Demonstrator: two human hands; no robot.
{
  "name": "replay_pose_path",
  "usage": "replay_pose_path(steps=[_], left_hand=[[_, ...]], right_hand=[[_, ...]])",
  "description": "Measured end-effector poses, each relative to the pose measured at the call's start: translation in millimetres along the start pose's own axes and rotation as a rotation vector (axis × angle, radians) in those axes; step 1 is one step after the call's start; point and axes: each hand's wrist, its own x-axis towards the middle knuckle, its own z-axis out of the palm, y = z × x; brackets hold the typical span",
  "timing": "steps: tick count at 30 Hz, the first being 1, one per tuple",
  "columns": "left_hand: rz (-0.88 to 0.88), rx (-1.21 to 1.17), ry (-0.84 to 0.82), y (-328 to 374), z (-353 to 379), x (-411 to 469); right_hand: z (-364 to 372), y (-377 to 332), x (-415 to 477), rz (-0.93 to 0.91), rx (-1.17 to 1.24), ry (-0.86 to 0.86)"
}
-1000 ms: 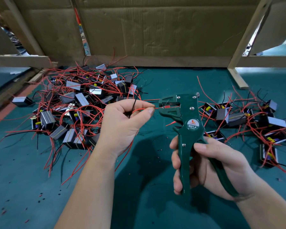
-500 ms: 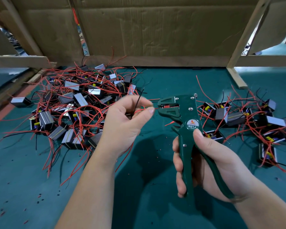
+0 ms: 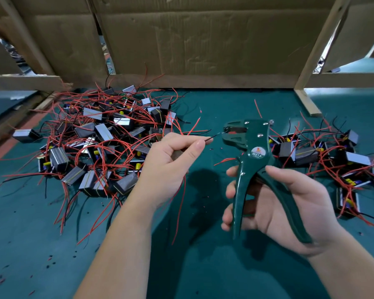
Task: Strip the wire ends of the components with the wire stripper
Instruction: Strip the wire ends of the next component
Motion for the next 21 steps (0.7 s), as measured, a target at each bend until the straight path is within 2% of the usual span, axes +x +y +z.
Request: replay_pose_path(steps=[3, 9, 14, 21], left_hand=[[0.039, 0.019, 0.047, -2.6, -1.5, 2.1], [0.082, 0.095, 0.117, -4.5, -3.9, 5.5], [0.136, 0.223, 0.13, -2.3, -5.1, 3.5], [0.184, 0.216, 0.14, 1.0, -5.3, 2.2]], right_hand=[[2.5, 3.2, -0.9, 0.077, -0.032, -0.063], [4.4, 2.5, -2.4, 0.114, -0.066, -0.133], [6.5, 2.6, -4.2, 0.104, -0.123, -0.103], [6.3, 1.0, -3.0, 0.054, -0.128, -0.039]])
